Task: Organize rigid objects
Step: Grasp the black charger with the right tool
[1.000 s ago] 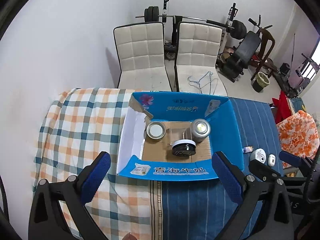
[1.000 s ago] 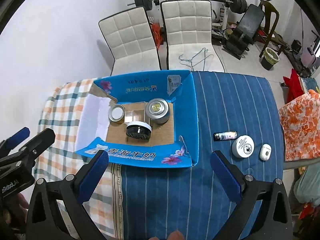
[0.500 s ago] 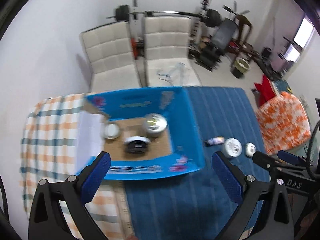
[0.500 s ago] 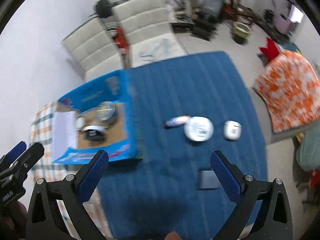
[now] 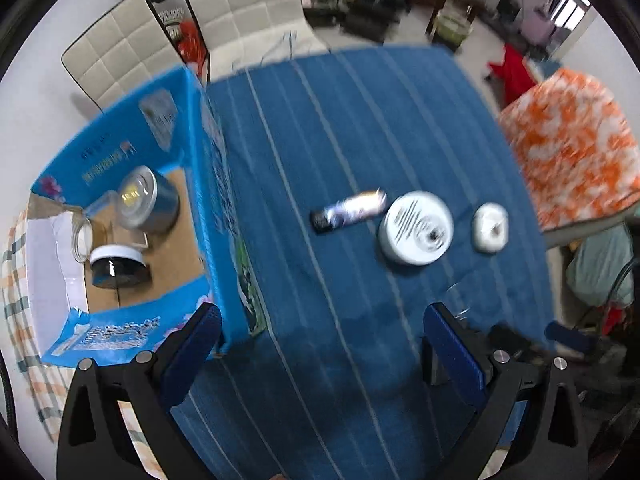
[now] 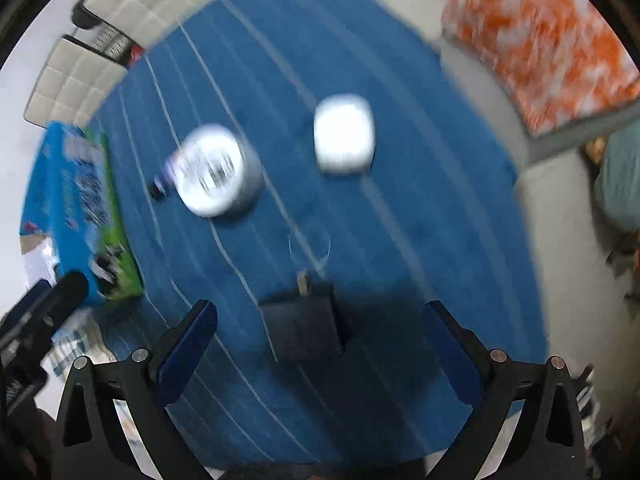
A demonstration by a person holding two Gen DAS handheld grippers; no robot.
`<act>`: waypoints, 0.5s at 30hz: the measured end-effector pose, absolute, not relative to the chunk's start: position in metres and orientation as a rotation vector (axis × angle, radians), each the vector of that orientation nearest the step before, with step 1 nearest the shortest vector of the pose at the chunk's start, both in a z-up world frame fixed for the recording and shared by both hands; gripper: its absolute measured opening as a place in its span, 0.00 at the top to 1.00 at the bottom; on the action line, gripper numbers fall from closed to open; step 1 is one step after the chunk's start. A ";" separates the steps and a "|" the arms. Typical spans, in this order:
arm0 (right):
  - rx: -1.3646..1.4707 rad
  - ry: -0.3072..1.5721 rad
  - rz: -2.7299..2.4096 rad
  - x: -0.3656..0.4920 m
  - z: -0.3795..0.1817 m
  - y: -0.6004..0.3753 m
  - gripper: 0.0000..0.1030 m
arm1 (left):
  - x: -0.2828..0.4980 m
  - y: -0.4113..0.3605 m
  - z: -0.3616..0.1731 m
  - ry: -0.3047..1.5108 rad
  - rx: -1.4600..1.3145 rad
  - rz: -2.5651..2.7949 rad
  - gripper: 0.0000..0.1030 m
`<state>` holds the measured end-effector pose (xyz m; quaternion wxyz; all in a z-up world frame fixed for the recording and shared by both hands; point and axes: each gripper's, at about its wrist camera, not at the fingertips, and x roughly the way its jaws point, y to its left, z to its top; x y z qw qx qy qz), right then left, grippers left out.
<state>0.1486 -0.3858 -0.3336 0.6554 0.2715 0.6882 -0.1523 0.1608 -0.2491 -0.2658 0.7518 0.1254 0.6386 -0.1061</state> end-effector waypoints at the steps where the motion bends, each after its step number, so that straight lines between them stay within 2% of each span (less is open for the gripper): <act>1: 0.632 1.578 -0.345 0.145 -0.348 -0.383 0.00 | 0.159 -0.249 -0.272 1.403 0.300 -0.215 0.00; 4: 0.656 1.629 -0.354 0.136 -0.381 -0.375 0.03 | 0.155 -0.251 -0.288 1.405 0.408 -0.159 0.00; 10: 0.583 1.665 -0.336 0.132 -0.405 -0.361 0.18 | 0.152 -0.244 -0.301 1.416 0.481 -0.097 0.00; 12: 0.484 1.654 -0.332 0.134 -0.400 -0.352 0.37 | 0.152 -0.243 -0.299 1.415 0.474 -0.094 0.00; 15: 0.422 1.658 -0.330 0.134 -0.394 -0.359 0.39 | 0.155 -0.250 -0.292 1.399 0.468 -0.107 0.00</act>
